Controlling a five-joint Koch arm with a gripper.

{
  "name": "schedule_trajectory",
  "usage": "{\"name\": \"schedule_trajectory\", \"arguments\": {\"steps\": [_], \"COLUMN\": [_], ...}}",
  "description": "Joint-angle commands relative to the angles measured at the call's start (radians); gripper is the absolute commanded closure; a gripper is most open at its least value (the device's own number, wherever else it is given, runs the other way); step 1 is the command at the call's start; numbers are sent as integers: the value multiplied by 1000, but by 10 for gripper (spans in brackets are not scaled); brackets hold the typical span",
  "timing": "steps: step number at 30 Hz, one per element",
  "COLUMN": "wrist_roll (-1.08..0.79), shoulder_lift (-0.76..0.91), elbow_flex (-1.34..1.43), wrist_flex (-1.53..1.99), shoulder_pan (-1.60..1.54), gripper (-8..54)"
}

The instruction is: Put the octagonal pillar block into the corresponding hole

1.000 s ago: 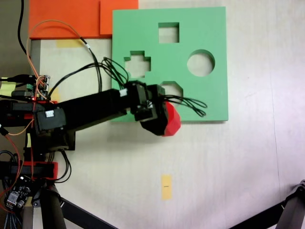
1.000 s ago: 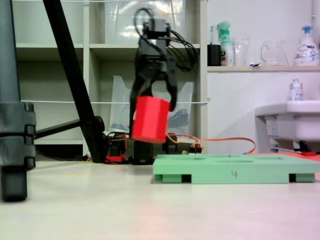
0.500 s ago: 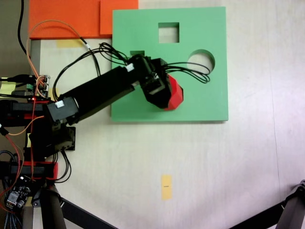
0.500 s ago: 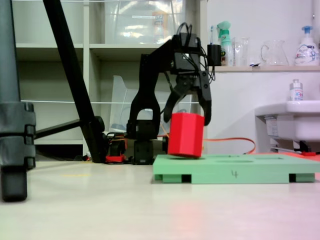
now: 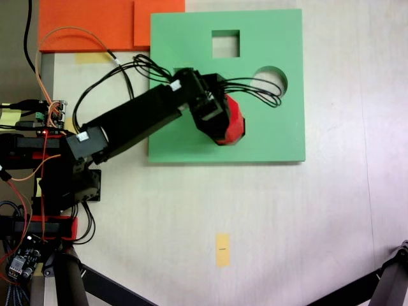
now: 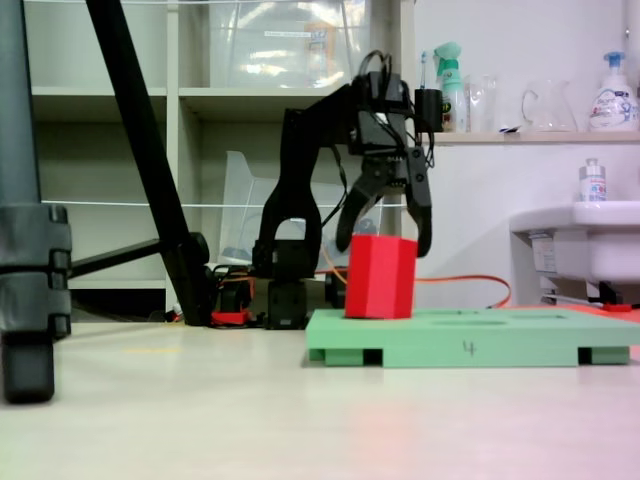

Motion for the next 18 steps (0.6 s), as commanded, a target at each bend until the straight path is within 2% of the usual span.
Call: {"name": "schedule_trajectory", "arguments": {"steps": [1,9,10,12,16,17,18], "wrist_roll": [43,69,69,71,67,67,67], "shoulder_lift": [15,3,5,5,-25,-29,-31], "elbow_flex": [-46,15,32,78,140,141,149], "wrist_flex": [-37,-57,-61,-103,-164,-164,-164], "shoulder_pan": [-18,-14,-11,0,9,9,9], "gripper": [272,266,242,119,-38,-64,-64]}}
